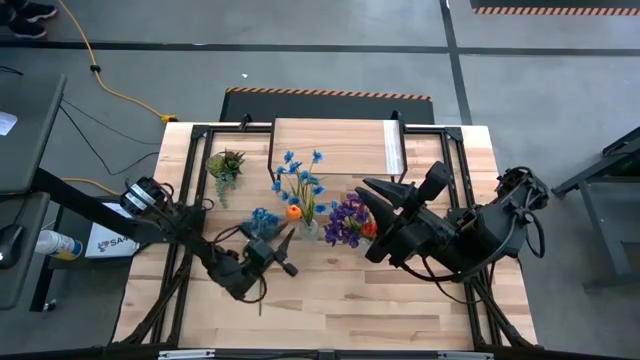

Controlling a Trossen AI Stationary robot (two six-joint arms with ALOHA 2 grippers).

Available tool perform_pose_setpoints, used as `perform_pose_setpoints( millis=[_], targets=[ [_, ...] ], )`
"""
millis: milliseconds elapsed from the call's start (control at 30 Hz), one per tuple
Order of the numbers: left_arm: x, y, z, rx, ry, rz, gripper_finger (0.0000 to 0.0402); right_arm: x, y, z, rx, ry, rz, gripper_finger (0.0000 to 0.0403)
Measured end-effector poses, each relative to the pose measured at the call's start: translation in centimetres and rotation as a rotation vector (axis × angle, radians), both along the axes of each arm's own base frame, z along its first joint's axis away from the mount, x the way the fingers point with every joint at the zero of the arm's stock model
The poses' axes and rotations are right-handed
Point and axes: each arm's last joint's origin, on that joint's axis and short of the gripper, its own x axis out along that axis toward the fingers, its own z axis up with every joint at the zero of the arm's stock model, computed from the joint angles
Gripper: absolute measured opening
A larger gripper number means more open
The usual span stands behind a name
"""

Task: Pick and place flowers into a vace then onto a shelf
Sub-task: Put the blue flowers into the left transparent flower vase

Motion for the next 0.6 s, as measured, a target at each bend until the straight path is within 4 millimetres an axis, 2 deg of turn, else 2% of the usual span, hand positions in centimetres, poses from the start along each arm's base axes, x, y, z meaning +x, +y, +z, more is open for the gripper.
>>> perform_pose_setpoints(
  millis=[367,600],
  targets=[
    [-3.2,-2.9,2.0,0.012,0.015,-0.133,0.0138,0.0,0.0,0.0,-0.001,0.000,0.001,0.0083],
    [-5.3,-4.9,2.2,0.062,0.057,-0.240,0.0138,0.0,0.0,0.0,-0.026,0.027,-0.021,0.0083]
  ],
)
